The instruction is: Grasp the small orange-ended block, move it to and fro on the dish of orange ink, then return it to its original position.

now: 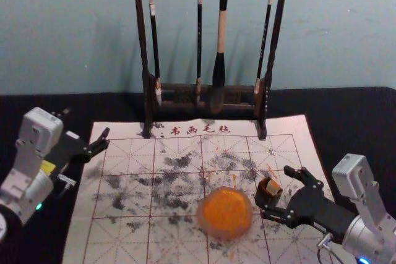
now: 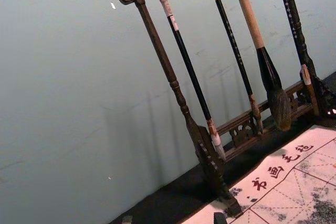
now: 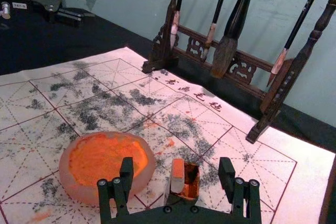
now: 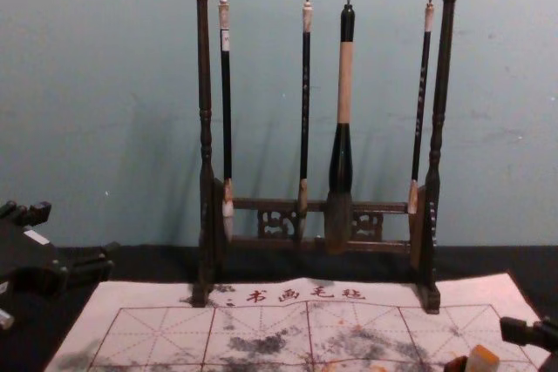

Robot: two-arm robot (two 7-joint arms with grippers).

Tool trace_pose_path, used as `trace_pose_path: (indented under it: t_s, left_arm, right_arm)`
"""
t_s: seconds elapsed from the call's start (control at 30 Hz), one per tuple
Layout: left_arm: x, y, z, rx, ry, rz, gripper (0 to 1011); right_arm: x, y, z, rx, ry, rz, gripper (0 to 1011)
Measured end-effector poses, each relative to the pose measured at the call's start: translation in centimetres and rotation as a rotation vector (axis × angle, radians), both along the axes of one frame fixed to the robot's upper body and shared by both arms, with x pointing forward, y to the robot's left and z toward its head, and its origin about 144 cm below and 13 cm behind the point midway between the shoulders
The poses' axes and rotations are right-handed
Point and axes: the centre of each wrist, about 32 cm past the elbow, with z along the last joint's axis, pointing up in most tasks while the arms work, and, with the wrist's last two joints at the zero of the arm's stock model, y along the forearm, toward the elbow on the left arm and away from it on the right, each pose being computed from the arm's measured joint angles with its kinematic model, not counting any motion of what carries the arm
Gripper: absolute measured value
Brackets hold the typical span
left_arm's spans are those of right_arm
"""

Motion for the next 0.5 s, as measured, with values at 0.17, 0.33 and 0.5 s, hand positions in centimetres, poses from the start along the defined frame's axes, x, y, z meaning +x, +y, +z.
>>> trace_pose_path:
  t_s: [0.17, 0.33, 0.5]
  left_arm:
    - [0.0, 0.0, 0.0, 0.0, 0.0, 0.0, 1001]
    - [0.0, 0.0, 0.0, 0.0, 0.0, 0.0, 1001]
    - [0.0, 0.0, 0.0, 0.0, 0.0, 0.0, 1001]
  right_arm:
    - [0.09, -0.07, 0.02, -0.002, 0.005, -0.005, 1003]
    - [0.16, -0.06, 0.01, -0.004, 0.01, -0.005, 1003]
    - [0.23, -0.07, -0.02, -0.005, 0.015, -0.006, 1003]
